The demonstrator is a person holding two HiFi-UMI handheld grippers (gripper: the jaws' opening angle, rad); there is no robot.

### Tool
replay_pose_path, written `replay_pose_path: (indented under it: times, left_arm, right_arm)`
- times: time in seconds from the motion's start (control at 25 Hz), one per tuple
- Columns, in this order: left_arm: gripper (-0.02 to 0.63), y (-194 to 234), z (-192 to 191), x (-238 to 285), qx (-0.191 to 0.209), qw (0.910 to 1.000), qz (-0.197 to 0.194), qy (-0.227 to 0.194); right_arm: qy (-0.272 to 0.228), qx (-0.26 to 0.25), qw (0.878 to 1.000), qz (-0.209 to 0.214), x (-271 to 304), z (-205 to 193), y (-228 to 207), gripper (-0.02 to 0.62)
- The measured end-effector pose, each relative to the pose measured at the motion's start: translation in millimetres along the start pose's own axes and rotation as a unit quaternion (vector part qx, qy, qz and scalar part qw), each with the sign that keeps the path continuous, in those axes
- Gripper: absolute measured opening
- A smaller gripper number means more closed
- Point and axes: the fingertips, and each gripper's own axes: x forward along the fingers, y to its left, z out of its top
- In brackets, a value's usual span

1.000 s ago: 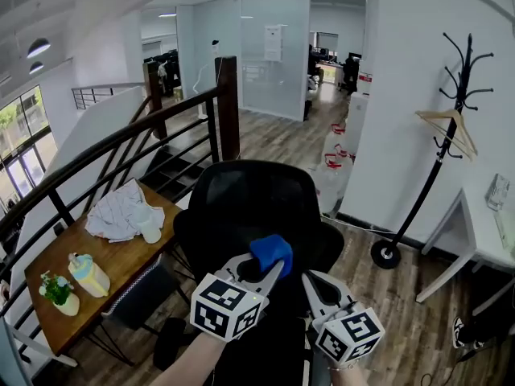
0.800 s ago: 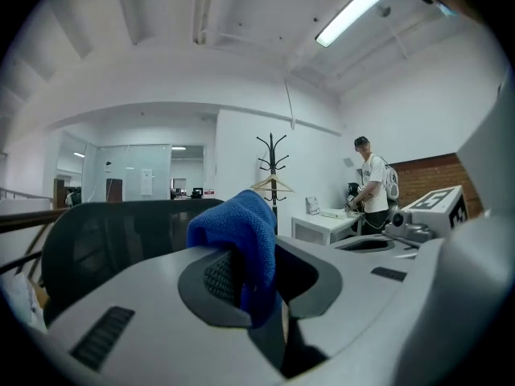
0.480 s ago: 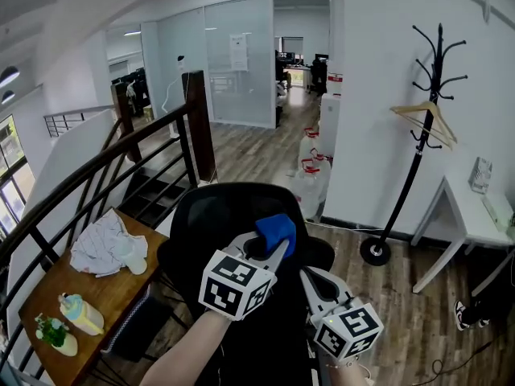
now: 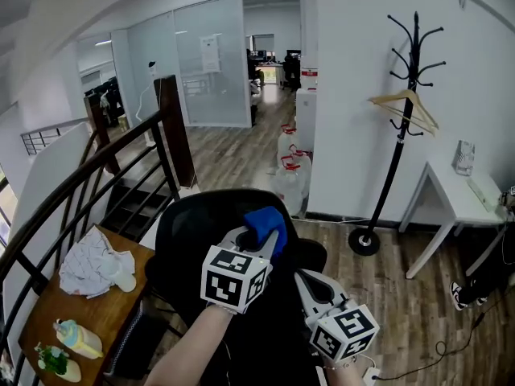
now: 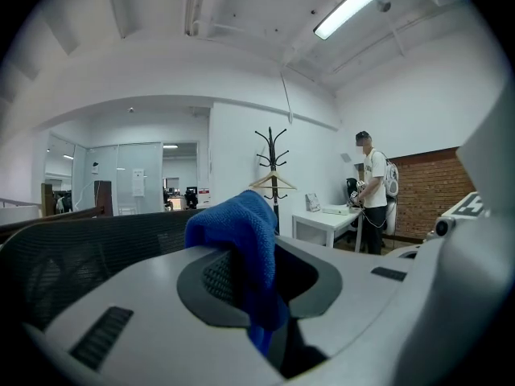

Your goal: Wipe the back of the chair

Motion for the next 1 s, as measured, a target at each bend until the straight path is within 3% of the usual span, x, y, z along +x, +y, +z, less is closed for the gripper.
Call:
replay_pose_path:
  times: [0.24, 1.0]
  left_arm:
    - [0.075, 25, -4, -13, -0.020, 0.9997, 0.008, -0.010]
    - [0.075, 115, -32, -93, -0.075, 0.9918, 0.103, -0.014]
  right_arm:
    - [0.007, 0.000, 1.000, -0.009, 1, -8, 5, 0.026]
    - [0.036, 0.011, 0.999, 0.026, 32, -30, 51, 0.028]
